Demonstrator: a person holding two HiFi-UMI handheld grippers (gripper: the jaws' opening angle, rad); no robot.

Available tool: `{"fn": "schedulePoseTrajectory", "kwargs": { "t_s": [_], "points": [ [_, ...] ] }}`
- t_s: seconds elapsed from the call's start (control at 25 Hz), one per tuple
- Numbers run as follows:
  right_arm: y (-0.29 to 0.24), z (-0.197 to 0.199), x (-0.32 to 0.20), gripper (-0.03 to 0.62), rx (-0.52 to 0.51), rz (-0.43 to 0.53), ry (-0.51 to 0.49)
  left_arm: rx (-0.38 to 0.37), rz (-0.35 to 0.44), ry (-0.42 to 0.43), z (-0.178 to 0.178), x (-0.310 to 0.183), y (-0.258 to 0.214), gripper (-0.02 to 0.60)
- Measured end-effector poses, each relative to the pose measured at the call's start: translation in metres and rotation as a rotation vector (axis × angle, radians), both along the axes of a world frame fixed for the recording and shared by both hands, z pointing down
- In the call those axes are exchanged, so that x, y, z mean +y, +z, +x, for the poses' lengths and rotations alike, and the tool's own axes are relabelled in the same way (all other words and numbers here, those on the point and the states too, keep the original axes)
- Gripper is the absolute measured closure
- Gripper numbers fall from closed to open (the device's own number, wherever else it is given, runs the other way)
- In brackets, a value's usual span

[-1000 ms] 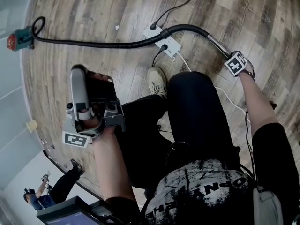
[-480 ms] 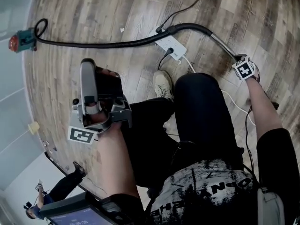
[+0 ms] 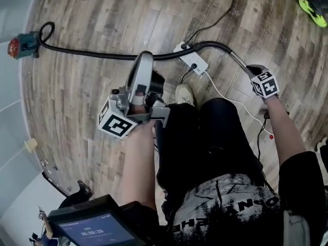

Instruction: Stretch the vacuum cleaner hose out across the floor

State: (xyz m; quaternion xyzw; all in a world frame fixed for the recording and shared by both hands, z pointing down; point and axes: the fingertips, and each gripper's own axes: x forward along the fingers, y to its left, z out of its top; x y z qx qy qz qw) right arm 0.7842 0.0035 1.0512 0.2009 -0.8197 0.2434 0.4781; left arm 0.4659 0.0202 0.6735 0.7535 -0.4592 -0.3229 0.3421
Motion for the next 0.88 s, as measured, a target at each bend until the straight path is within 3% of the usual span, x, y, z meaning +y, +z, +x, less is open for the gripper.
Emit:
{"fn": "schedulePoseTrajectory", "kwargs": {
  "t_s": [0.2,0.44,0.72,0.88],
  "points": [
    [-0.181,-0.068,-0.012,0.588,-0.202,0.003,0.05,-0.048,-0.06,0.076,0.0,-0.001,-0.079,0.581],
    [-0.398,-0.134,-0.005,0.588,-0.473,0.041,0.086,-0.277,-0.076,0.216,0.018,0.019,-0.183,0.581],
    [-0.594,-0.204,-0.006,0.588,-0.683,0.23,-0.027,-0.552,0.067,0.3,0.017,0.005,-0.281,0.581],
    [-0.672,-0.226,0.005,0.588,-0.805,0.336,-0.082,-0.682,0.164,0.299,0.018,-0.003,-0.324,0.581]
  ]
}}
